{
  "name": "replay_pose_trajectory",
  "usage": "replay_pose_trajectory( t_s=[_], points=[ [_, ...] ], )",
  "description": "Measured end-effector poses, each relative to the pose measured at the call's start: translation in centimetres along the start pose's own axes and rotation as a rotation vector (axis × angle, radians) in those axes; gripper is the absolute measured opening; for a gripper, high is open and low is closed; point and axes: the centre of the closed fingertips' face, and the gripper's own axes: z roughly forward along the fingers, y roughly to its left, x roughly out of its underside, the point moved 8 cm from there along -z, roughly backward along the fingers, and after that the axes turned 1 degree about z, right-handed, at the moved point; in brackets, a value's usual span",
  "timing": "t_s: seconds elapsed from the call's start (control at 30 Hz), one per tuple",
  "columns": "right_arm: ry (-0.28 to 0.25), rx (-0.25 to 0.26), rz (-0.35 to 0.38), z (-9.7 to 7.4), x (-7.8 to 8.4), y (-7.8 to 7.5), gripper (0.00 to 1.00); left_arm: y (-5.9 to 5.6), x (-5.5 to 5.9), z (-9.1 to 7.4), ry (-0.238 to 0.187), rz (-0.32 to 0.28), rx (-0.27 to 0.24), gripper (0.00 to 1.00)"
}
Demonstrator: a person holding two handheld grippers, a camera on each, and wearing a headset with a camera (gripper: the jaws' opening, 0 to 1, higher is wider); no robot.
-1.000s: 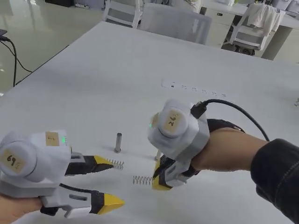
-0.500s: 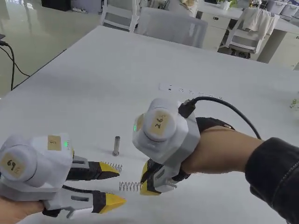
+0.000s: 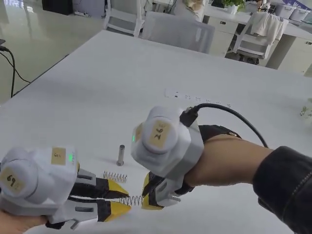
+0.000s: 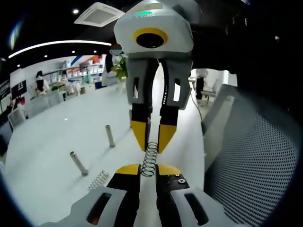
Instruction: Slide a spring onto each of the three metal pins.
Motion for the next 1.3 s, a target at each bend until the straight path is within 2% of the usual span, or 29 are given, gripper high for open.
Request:
replay_pose_trajectory(
  t_s=[0.43,1.07,1.3],
  points=[
    [-0.032,0.021,-0.004,-1.5,-0.6,0.2,0.08,-0.1,0.0,-0.1,0.007,0.01,0.001,0.03],
    [-0.109,0.038,-0.042,-3.0,-2.9,0.6,0.08,-0.2,-0.1,-0.2,0.002,0.025,0.001,0.02],
    [-0.126,0.018,-0.019,-2.7,-2.3,0.3,0.08,-0.2,0.0,-0.2,0.003,0.048,0.002,0.02]
  ],
)
